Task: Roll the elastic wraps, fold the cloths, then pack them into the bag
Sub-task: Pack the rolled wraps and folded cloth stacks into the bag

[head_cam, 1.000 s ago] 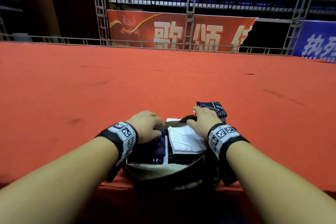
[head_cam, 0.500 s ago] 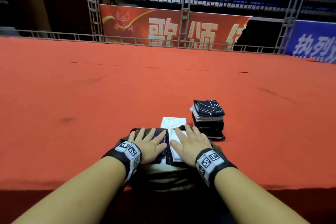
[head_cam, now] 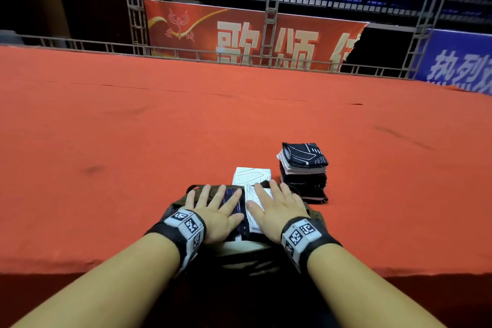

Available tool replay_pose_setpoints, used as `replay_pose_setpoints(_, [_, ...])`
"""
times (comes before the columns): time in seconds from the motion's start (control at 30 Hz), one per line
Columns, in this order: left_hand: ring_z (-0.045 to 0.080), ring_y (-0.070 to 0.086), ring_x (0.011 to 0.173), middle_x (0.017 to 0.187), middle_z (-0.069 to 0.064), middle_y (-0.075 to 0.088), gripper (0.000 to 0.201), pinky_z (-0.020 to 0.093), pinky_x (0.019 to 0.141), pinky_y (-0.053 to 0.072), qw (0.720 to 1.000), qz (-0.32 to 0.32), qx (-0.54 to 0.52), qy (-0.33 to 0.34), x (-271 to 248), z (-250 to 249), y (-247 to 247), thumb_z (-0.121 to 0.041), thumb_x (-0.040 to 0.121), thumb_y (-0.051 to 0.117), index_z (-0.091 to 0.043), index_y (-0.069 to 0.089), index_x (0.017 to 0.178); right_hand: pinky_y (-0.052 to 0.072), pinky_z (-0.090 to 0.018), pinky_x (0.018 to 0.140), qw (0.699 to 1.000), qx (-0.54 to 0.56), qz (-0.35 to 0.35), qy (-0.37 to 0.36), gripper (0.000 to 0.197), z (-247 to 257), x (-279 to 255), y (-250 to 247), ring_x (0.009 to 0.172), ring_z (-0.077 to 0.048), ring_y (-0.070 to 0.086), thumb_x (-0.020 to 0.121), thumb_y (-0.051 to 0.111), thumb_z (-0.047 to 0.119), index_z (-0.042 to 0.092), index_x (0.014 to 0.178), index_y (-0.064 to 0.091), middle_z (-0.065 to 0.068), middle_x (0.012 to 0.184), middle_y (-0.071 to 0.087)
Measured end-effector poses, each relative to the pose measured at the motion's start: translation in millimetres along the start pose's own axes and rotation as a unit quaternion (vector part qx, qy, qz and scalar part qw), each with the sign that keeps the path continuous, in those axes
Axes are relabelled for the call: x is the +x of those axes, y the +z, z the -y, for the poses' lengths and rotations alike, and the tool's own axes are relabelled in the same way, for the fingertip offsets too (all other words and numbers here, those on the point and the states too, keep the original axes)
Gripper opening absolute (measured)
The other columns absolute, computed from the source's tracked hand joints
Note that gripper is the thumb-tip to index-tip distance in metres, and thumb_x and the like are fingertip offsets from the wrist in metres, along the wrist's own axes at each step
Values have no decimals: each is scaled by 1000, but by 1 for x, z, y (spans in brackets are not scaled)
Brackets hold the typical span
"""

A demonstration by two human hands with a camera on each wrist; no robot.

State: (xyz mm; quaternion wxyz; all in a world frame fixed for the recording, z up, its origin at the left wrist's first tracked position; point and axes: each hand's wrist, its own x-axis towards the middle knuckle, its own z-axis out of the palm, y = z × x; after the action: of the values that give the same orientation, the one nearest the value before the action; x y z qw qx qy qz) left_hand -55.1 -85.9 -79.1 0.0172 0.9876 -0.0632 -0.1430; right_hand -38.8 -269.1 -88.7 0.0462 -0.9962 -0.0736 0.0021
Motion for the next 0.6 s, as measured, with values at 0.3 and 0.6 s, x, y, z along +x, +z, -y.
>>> replay_pose_setpoints(0.3, [24, 20, 154, 168, -4, 18, 60, 38, 124, 9, 988, 67, -131, 43, -3, 13, -76, -59, 106, 23, -43, 2, 160, 15, -53, 121, 988, -28, 152, -12, 72, 3, 19, -39, 151, -37, 12, 95, 29, 68, 35, 158, 15, -11, 167, 12])
replay_pose_setpoints(0.6, [25, 58, 84, 112, 6, 66, 36, 35, 74, 49, 894, -30, -447, -19, 68, 22, -153, -40, 103, 52, -10, 61, 121, 52, -38, 92, 976, 188, 93, 59, 57, 6, 97, -118, 94, -27, 64, 99, 48, 51, 4, 126, 64, -13, 114, 66])
